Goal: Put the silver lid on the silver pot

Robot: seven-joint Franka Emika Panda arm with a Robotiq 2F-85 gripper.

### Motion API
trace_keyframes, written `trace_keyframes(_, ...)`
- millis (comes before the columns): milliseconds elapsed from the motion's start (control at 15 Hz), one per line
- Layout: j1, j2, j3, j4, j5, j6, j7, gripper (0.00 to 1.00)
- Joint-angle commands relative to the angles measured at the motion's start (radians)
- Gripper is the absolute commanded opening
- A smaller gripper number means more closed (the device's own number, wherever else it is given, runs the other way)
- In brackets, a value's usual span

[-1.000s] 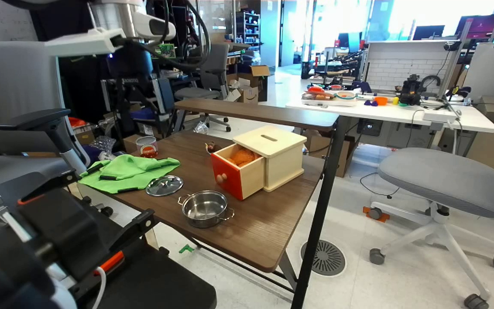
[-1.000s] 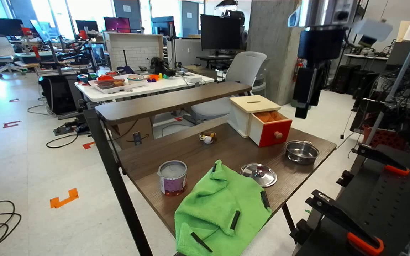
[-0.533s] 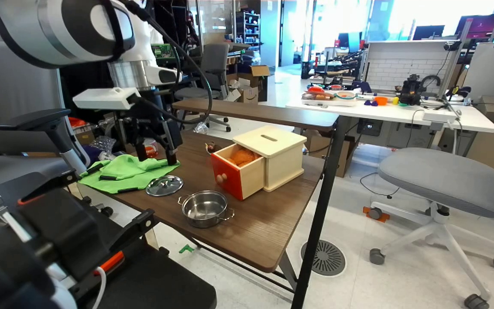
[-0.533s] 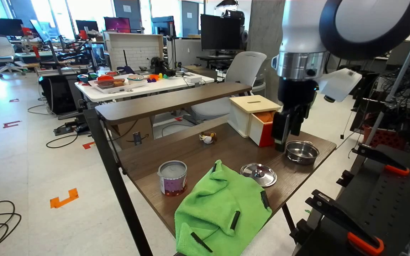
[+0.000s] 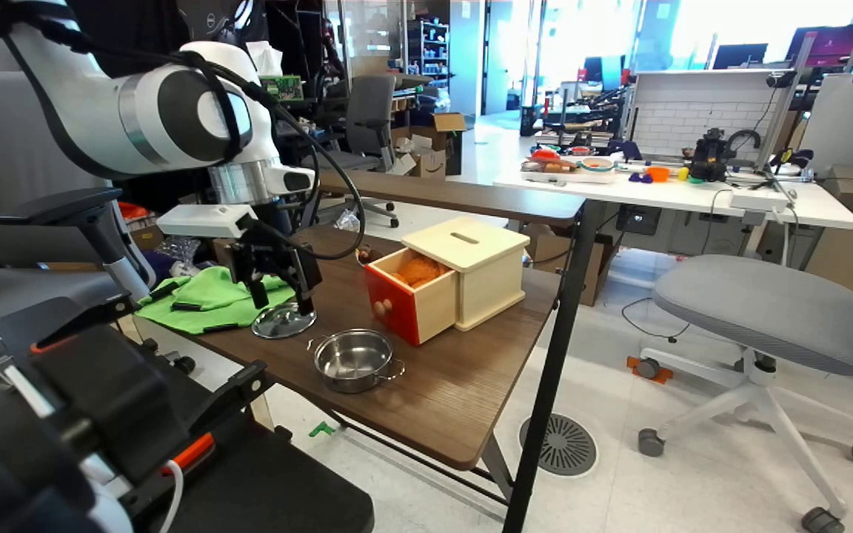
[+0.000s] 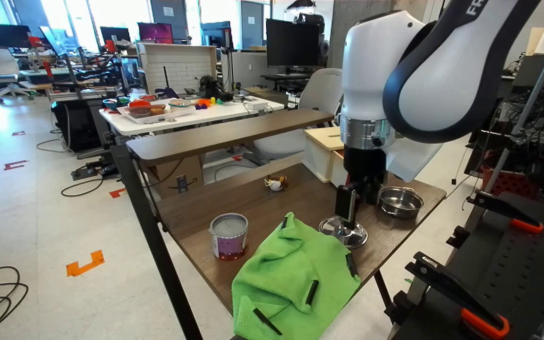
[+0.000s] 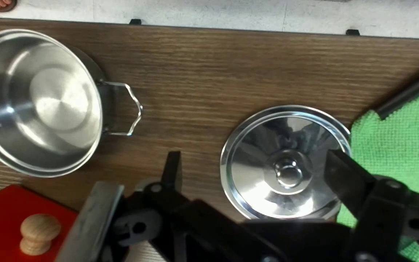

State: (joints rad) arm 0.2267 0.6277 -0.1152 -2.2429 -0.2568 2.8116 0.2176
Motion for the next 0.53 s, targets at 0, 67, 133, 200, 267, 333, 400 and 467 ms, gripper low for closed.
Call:
trace_keyframes(0,0.033,0.067,-0.015,0.062,0.019,0.015,0.016,1.0)
trace_keyframes(67,0.035,0.079,-0.013,0.074,0.023,0.011,0.015,1.0)
trace_keyframes(133,0.038,0.091,-0.013,0.082,0.024,0.012,0.014,0.99)
trace_keyframes(200,0.041,0.099,-0.013,0.087,0.023,0.017,0.013,0.74)
trace_keyframes(267,0.043,0.107,-0.013,0.093,0.023,0.017,0.01,0.74)
trace_keyframes(333,0.044,0.111,-0.013,0.097,0.022,0.02,0.008,0.71)
trace_keyframes(400,0.044,0.114,-0.012,0.1,0.023,0.019,0.005,0.63)
trace_keyframes(467,0.039,0.107,-0.006,0.099,0.026,0.012,-0.002,0.56)
